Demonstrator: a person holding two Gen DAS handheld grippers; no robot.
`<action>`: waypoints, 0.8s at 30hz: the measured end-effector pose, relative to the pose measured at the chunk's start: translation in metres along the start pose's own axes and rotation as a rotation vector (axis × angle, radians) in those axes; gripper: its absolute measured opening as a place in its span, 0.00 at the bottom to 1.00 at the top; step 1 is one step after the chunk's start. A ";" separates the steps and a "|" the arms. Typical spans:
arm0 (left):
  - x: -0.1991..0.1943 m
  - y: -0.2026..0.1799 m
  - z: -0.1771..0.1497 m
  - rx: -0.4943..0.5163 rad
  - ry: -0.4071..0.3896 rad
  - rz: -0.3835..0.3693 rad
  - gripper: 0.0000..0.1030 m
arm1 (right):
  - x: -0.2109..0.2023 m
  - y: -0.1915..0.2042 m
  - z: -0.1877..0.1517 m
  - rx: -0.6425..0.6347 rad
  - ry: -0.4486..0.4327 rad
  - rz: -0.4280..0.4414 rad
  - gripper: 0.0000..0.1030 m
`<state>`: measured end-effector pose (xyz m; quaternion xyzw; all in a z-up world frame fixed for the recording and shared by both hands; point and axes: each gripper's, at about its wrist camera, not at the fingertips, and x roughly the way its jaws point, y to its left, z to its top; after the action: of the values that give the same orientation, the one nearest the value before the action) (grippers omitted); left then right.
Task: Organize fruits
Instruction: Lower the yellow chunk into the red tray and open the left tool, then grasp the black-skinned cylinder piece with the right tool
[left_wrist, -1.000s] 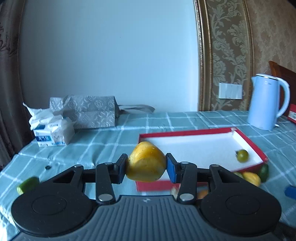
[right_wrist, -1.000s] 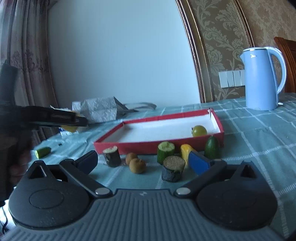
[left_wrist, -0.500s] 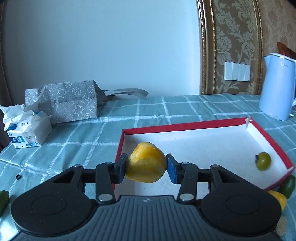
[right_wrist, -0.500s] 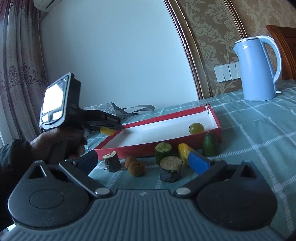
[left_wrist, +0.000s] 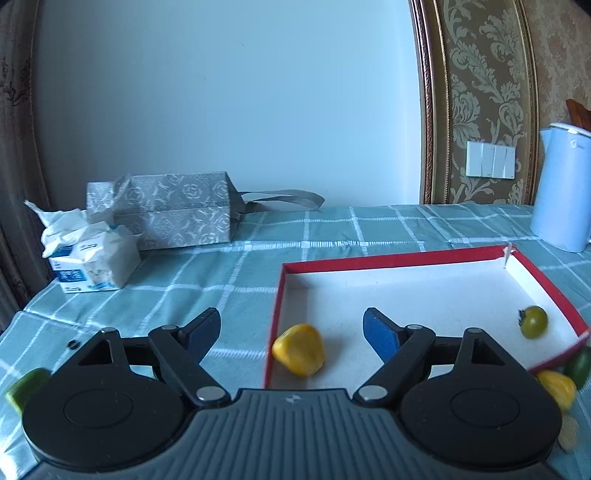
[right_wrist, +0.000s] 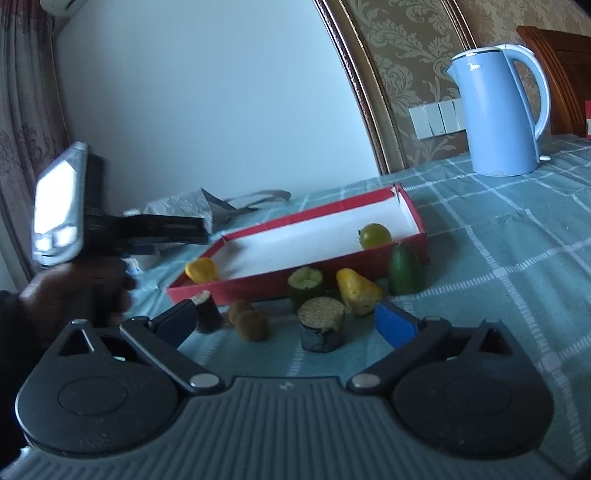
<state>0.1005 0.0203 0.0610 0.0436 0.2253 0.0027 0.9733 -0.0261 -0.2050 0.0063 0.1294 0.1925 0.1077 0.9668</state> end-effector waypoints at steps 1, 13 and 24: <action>-0.011 0.006 -0.004 0.000 -0.007 -0.004 0.82 | 0.003 0.001 0.001 -0.014 0.016 -0.011 0.95; -0.077 0.061 -0.068 -0.080 0.034 -0.055 0.82 | 0.047 0.007 0.011 -0.102 0.180 -0.113 0.78; -0.087 0.067 -0.086 -0.113 0.051 -0.086 0.82 | 0.065 0.012 0.011 -0.136 0.229 -0.148 0.38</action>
<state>-0.0142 0.0920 0.0283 -0.0213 0.2514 -0.0253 0.9673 0.0348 -0.1790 -0.0021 0.0360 0.3027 0.0629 0.9503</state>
